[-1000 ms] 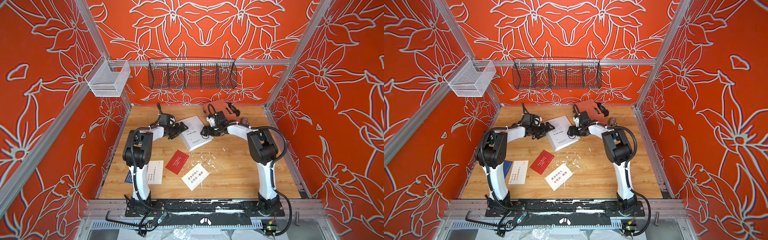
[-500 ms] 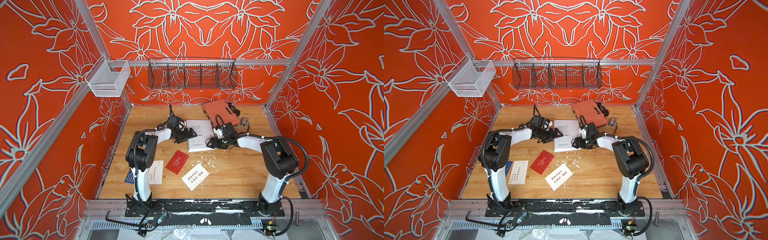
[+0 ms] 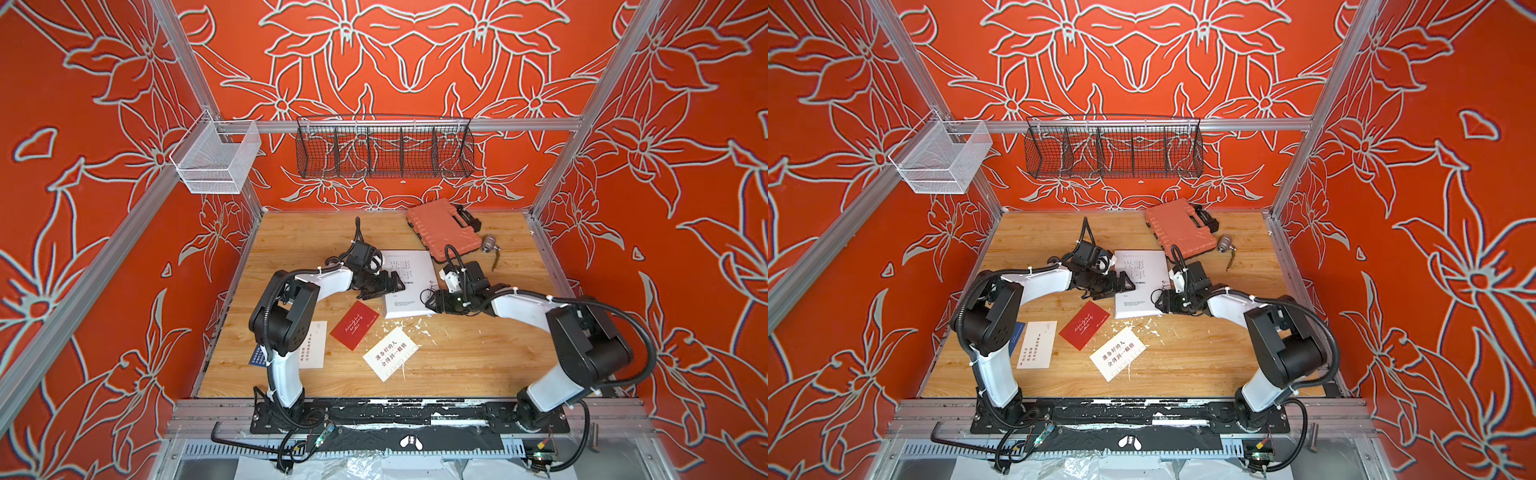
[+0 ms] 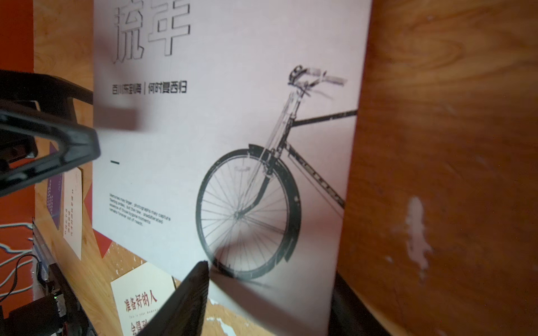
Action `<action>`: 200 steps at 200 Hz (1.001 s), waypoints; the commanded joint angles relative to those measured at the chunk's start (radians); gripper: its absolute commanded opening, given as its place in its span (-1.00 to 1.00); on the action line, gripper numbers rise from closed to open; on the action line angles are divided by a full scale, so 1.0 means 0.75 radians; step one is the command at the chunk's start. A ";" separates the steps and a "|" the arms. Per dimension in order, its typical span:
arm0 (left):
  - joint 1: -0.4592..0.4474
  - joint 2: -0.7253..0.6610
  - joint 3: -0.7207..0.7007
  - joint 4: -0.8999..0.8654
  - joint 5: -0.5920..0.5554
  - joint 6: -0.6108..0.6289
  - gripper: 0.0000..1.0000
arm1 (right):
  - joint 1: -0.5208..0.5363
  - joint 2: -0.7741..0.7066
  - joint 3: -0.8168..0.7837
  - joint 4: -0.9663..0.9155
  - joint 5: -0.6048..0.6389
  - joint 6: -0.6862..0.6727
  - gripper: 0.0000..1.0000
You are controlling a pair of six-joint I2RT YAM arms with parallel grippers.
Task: Place the photos into the photo albums
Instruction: Move the photo album to the center of the board.
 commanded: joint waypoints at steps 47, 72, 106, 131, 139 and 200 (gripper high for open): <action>-0.167 -0.016 -0.012 -0.080 -0.030 0.025 0.95 | 0.011 -0.304 -0.187 -0.111 0.086 0.007 0.21; -0.194 -0.035 -0.041 -0.058 -0.054 0.015 0.95 | 0.000 -0.394 -0.256 -0.092 0.155 0.003 0.22; -0.205 -0.044 -0.048 -0.021 -0.067 -0.010 0.95 | -0.031 -0.366 -0.224 -0.018 0.054 -0.014 0.21; -0.206 -0.041 -0.048 -0.005 -0.080 -0.009 0.95 | -0.030 -0.317 -0.219 0.064 -0.020 0.007 0.20; -0.206 -0.043 -0.050 0.000 -0.082 -0.006 0.95 | -0.032 -0.306 -0.219 0.075 -0.026 0.011 0.20; -0.206 -0.042 -0.067 0.031 -0.095 0.001 0.95 | -0.044 -0.214 -0.196 0.035 0.070 -0.022 0.45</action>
